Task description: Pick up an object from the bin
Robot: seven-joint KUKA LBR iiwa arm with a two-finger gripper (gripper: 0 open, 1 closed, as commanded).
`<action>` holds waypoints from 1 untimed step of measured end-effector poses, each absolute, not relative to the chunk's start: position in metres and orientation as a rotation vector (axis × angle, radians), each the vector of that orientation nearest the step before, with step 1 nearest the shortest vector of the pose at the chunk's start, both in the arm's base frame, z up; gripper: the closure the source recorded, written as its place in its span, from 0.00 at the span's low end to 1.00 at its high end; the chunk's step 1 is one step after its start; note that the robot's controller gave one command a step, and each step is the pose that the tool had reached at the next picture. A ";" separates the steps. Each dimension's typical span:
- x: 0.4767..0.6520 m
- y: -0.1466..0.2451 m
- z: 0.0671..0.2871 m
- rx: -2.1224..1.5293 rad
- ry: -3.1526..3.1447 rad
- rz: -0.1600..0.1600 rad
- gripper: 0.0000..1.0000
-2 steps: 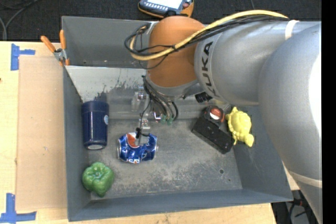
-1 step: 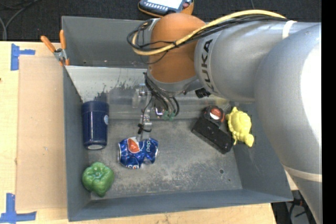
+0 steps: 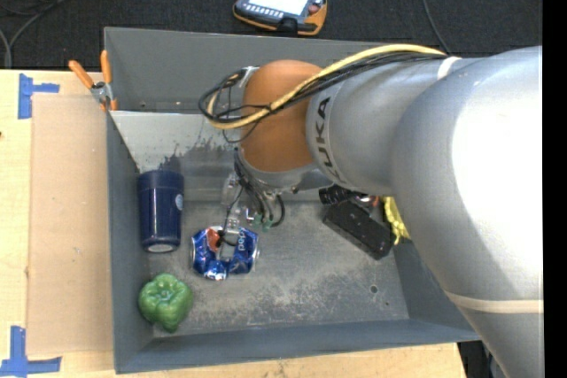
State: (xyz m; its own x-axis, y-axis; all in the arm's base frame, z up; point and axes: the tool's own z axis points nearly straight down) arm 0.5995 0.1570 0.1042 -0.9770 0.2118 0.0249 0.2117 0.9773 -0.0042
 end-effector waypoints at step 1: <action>0.599 0.163 0.099 -0.240 -3.111 0.004 0.00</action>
Offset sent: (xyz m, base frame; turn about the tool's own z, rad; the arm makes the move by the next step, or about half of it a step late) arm -0.0321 -0.0507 -0.0299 0.0539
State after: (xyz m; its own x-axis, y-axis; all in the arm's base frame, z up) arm 0.5990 0.1630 0.0987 -0.9879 0.1535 0.0211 0.1534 0.9882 -0.0040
